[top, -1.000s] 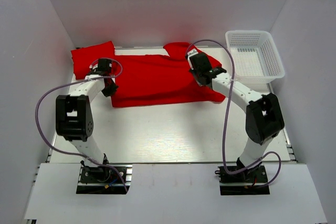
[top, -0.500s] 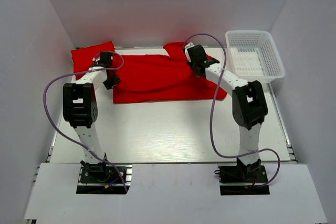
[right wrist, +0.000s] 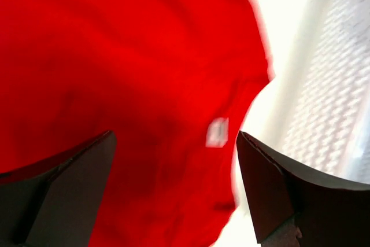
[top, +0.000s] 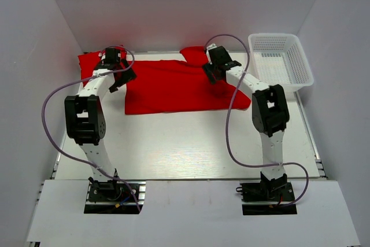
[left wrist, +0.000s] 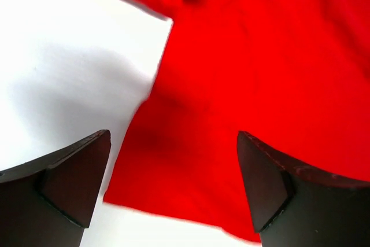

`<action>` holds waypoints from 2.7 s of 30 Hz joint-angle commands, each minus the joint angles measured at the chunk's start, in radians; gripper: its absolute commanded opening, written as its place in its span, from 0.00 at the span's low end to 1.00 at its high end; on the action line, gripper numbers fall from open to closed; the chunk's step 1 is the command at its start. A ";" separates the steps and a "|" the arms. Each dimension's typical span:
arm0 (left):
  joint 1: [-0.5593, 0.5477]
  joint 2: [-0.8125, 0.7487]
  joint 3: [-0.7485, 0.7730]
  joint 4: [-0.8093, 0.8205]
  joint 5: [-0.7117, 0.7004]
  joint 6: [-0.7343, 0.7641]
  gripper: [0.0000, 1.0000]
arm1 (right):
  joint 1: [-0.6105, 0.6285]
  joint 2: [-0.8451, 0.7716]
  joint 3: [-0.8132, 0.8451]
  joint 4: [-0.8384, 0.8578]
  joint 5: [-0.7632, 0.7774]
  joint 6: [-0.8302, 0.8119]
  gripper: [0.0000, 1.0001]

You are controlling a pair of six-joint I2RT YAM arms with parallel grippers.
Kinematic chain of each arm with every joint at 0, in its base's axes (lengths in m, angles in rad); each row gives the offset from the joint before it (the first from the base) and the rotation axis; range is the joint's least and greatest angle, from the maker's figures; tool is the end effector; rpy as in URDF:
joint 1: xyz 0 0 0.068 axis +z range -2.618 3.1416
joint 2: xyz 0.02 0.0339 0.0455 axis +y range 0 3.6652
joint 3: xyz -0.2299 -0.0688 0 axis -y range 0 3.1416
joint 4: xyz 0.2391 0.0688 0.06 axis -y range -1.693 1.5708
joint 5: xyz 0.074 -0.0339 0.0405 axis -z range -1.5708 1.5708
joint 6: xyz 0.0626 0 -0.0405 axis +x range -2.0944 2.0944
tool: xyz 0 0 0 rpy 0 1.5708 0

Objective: Fold and stack the t-shirts
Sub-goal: Fold the flattened tshirt in 1/3 of the way

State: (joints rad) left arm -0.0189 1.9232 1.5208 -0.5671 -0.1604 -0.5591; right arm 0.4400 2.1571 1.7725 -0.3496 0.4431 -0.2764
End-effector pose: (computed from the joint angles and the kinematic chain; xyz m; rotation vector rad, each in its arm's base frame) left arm 0.4198 0.0021 0.1789 -0.7333 2.4131 -0.0285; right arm 0.4532 0.1837 0.1834 -0.5761 2.1797 -0.4221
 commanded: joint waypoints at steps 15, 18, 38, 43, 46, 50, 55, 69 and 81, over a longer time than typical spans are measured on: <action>-0.046 -0.092 -0.335 0.248 0.374 0.171 1.00 | -0.159 -0.209 -0.301 0.034 -0.542 0.367 0.84; -0.046 -0.067 -0.335 0.234 0.365 0.171 1.00 | -0.173 -0.177 -0.279 0.050 -0.601 0.371 0.76; -0.046 -0.026 -0.363 0.174 0.257 0.162 1.00 | -0.193 -0.102 -0.229 0.159 -0.508 0.418 0.00; -0.046 -0.006 -0.353 0.165 0.248 0.162 1.00 | -0.195 -0.082 -0.170 0.170 -0.466 0.370 0.00; -0.046 0.005 -0.344 0.154 0.248 0.162 1.00 | -0.199 -0.051 -0.104 0.144 -0.410 0.315 0.00; -0.036 0.023 -0.326 0.145 0.248 0.162 1.00 | -0.205 0.016 0.005 0.106 -0.412 0.194 0.00; -0.036 0.034 -0.315 0.136 0.239 0.162 1.00 | -0.215 0.124 0.163 0.028 -0.370 0.039 0.00; -0.036 0.019 -0.313 0.127 0.257 0.162 1.00 | -0.215 -0.126 -0.095 0.099 -0.510 0.161 0.90; -0.036 -0.046 -0.231 0.128 0.321 0.172 1.00 | -0.218 -0.232 -0.415 0.146 -0.757 0.345 0.90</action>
State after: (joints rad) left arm -0.0650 1.9030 1.2510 -0.4164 0.1387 -0.3996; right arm 0.2291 1.8862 1.3727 -0.2317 -0.2081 0.0154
